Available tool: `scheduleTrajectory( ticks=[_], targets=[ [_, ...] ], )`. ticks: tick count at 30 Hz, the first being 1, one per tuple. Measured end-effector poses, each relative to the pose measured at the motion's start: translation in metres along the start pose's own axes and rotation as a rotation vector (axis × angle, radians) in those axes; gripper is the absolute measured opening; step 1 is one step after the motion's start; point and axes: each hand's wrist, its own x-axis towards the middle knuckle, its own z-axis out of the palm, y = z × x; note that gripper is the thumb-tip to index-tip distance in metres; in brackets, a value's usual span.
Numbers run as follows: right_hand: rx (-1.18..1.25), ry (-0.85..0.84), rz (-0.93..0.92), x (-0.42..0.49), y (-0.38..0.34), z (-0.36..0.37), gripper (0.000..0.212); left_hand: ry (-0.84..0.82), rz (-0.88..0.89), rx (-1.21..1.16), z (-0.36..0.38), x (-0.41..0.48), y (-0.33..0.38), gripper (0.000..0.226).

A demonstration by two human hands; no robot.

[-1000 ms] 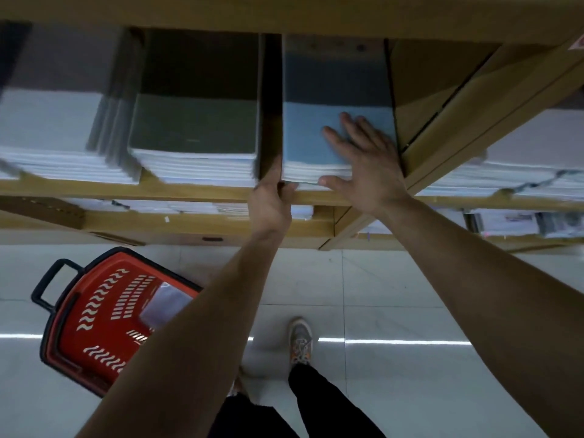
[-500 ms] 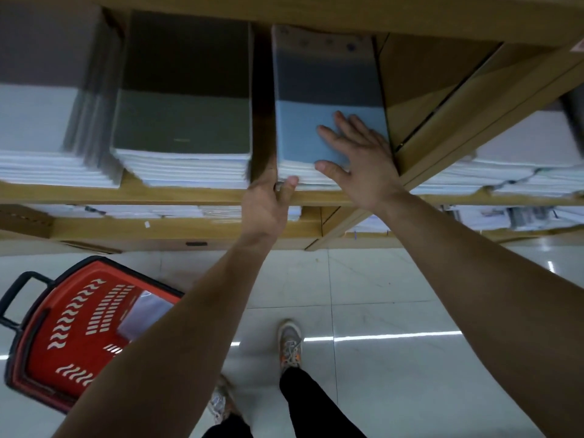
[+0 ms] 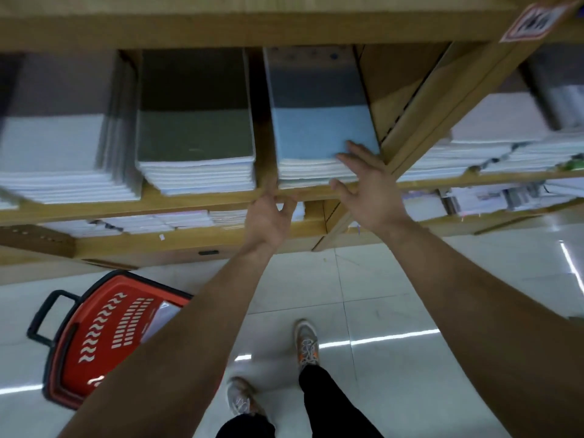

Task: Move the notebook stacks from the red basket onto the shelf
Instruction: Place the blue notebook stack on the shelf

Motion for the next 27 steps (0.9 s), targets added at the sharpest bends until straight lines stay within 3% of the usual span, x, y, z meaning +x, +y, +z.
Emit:
scheduleTrajectory(
  ticks=[3, 6, 9, 11, 17, 24, 27],
  targets=[
    [-0.019, 0.034, 0.095, -0.039, 0.008, 0.014, 0.051, 0.049, 0.079, 0.036, -0.014, -0.017, 0.000, 0.047],
    [0.013, -0.021, 0.238, -0.050, 0.016, 0.030, 0.060, 0.153, 0.279, 0.089, -0.031, -0.018, 0.014, 0.036],
    [0.001, -0.107, 0.236, -0.045, 0.023, 0.048, 0.072, 0.268, 0.550, 0.399, -0.040, 0.000, 0.036, 0.042],
    [-0.018, -0.116, 0.224, -0.038, 0.026, 0.058, 0.077, 0.315, 0.629, 0.670, -0.041, 0.021, 0.047, 0.058],
    [0.010, -0.075, 0.208, -0.032, 0.034, 0.073, 0.082, 0.116, 0.637, 0.991, -0.029, 0.063, 0.046, 0.097],
    [0.069, 0.112, 0.227, -0.039, 0.033, 0.065, 0.060, 0.186, 0.622, 1.099, -0.020, 0.067, 0.041, 0.099],
    [0.005, 0.062, 0.188, -0.048, 0.031, 0.068, 0.071, 0.184, 0.629, 1.106, -0.021, 0.067, 0.042, 0.099]
  ],
)
